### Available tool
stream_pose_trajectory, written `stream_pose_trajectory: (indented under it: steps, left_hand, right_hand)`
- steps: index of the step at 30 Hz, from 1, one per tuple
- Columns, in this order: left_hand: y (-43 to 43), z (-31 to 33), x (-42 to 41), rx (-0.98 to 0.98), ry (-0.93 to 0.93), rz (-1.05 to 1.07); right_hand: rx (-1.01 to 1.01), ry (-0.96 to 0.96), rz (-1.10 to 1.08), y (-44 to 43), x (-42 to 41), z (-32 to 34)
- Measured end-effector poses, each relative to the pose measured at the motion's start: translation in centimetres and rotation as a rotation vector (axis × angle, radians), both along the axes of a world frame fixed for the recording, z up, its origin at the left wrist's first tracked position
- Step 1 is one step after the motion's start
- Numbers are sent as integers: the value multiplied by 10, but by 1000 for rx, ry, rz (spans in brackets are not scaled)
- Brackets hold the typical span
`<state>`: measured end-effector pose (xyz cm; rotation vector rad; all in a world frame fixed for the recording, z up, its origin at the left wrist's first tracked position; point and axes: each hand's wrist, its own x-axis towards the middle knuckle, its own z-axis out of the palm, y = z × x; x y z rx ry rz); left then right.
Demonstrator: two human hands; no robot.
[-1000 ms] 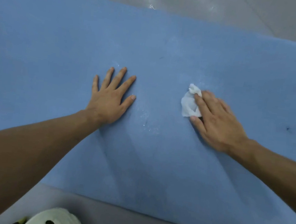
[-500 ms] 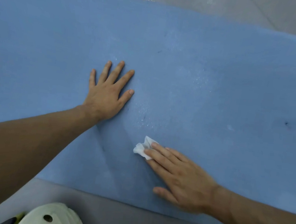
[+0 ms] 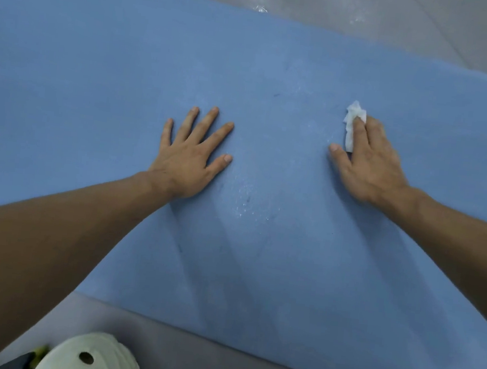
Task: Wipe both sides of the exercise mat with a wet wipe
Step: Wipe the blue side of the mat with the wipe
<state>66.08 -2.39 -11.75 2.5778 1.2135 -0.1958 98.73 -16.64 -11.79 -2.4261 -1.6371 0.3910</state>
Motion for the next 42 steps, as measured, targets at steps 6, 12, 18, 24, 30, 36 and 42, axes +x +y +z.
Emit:
stream_pose_trajectory:
  steps: [6,12,18,24,30,36,42]
  left_hand:
    - [1,2,3,-32,33,11]
    - [0,-1,3,-1,43,10]
    - [1,1,3,-26,42,13]
    - [0,1,2,-25,25,18]
    - [-2,-2,2,19,3,24]
    - [-2,-3,1,37,-2,24]
    - [-4,-4,0,59,-18,24]
  right_hand:
    - [30,-7,553,-31,-105,1]
    - [-14,-27,1005,-87,-169,6]
    - [69,-117,620,-51,-95,-7]
    - [-90,-112,111,-21,21,13]
    - [-62,-79,388,-44,-19,1]
    - [-10,-51,954,-129,-134,6]
    - [32,-118,834,-131,-103,1]
